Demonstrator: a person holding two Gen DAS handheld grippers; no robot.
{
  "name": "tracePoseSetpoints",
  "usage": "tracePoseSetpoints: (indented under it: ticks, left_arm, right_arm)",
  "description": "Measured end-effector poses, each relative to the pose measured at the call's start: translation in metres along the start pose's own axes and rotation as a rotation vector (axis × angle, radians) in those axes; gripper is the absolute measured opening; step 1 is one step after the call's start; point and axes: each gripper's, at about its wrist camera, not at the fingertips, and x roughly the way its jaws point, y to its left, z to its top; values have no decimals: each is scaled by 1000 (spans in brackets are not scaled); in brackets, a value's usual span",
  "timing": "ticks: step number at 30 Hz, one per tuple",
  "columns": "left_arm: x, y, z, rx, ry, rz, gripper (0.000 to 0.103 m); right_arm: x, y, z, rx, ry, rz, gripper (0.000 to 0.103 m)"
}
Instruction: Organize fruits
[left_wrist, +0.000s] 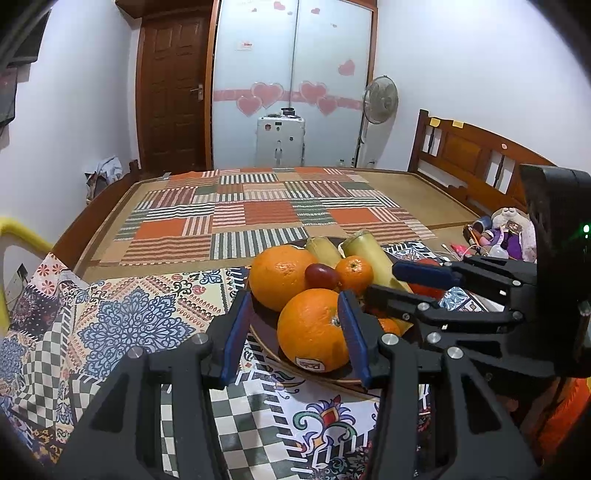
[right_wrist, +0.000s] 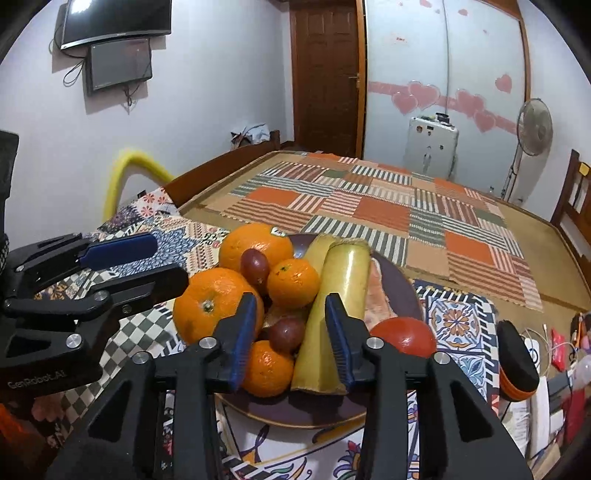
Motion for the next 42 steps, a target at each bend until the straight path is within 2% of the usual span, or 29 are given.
tracePoseSetpoints:
  ticks: [6, 10, 15, 22, 24, 29, 31, 33, 35, 38, 42]
  left_arm:
    - [-11, 2, 2, -10, -14, -4, 48]
    - [-33, -4, 7, -12, -47, -8, 48]
    - [-82, -20, 16, -3, -126, -11, 48]
    - [-183, -49, 18, 31, -303, -16, 48]
    - [-207, -56, 15, 34, -346, -15, 50]
    - [-263, -70, 3, 47, -431, -10, 65]
    - [-279, -75, -3, 62, -458, 4, 71]
    - [-291, -79, -8, 74, -473, 14, 75]
    - [-301, -83, -12, 84, -482, 22, 83]
    - [-308, -87, -16, 87, -490, 32, 88]
    - [-311, -92, -20, 92, -493, 41, 93]
  right_arm:
    - [-20, -2, 4, 24, -48, -18, 35]
    - [-52, -4, 9, 41, -103, -34, 35]
    - [-108, 4, 13, 51, -203, -69, 35]
    - [-199, 32, 8, 46, -366, -108, 36]
    - [-220, 41, 5, 47, -404, -109, 42]
    - [-256, 64, -4, 40, -481, -138, 49]
    - [-265, 72, -8, 35, -505, -144, 57]
    - [-271, 74, -10, 35, -526, -150, 69]
    - [-275, 77, -12, 34, -541, -163, 73]
    - [-278, 77, -15, 42, -561, -180, 84]
    - [-281, 79, -19, 50, -574, -191, 89]
